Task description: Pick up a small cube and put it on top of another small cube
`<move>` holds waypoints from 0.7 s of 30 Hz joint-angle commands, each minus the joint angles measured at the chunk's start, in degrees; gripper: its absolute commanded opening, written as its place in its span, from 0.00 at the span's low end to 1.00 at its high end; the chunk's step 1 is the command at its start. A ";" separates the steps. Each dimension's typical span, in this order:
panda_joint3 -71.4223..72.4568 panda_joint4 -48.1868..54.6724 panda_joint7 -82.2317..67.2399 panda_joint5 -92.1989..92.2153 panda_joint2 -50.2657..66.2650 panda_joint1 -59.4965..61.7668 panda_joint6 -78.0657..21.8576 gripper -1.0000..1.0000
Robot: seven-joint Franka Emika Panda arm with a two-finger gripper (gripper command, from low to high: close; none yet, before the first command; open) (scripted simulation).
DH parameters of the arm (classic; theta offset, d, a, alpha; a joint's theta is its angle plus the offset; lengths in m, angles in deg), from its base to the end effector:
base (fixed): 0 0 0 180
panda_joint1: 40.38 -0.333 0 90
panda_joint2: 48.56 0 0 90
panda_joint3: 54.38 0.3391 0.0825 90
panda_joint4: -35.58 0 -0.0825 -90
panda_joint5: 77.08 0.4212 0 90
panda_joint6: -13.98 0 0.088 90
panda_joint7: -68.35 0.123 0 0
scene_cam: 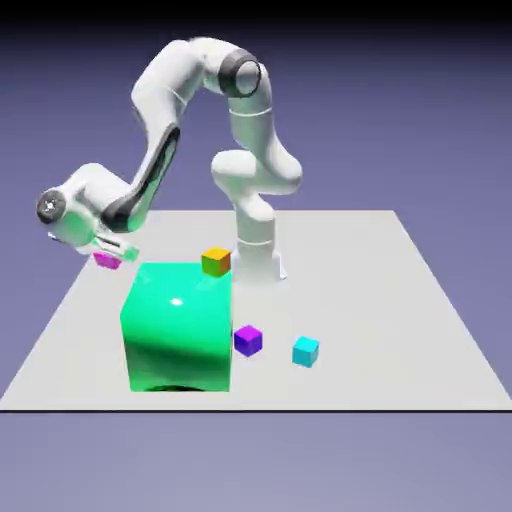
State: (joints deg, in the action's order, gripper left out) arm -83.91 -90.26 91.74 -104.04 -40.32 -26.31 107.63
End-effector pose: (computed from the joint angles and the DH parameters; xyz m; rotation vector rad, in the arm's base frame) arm 0.3158 -0.3751 0.2943 2.2606 -1.2165 -1.0378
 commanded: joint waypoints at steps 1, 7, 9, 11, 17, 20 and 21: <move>1.72 -1.33 -0.58 -1.55 -1.83 -2.11 -0.45 0.00; 11.98 -9.32 -4.13 -10.12 -12.77 -14.57 -3.29 0.00; 15.40 -11.98 -5.31 -12.98 -16.42 -18.72 -4.23 0.00; 18.77 -14.83 -6.46 -15.49 -19.86 -22.87 -4.51 0.00; 26.68 -24.63 -11.01 -18.72 -27.19 -33.66 3.35 0.00; 28.09 -28.62 -13.46 -17.62 -28.15 -36.35 10.83 0.00; 27.43 -28.97 -13.93 -16.48 -27.35 -35.85 13.32 0.00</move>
State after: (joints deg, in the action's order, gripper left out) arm -56.47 -119.23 77.77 -120.38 -67.68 -62.16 120.91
